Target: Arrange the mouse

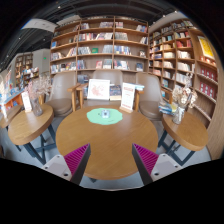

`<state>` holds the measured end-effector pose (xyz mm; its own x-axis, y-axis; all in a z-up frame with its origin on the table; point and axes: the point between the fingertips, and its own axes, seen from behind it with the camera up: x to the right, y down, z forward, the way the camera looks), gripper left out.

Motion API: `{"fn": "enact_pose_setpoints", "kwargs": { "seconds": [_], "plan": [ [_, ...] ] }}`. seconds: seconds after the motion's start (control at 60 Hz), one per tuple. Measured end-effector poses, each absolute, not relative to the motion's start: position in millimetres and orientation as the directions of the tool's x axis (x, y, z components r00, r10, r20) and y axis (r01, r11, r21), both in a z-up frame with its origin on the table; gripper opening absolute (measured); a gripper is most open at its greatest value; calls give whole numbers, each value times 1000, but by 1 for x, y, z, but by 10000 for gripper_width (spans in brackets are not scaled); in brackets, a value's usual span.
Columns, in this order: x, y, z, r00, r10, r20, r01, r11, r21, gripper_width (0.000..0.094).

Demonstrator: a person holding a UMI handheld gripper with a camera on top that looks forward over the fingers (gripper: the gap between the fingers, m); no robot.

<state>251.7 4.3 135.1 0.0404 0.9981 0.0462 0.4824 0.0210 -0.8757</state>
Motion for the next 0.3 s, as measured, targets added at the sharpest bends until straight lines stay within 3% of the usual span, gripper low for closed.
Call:
{"fn": "enact_pose_setpoints", "kwargs": {
  "seconds": [0.3],
  "plan": [
    [276, 4, 133, 48, 994, 101, 456, 68, -887, 854]
  ]
}}
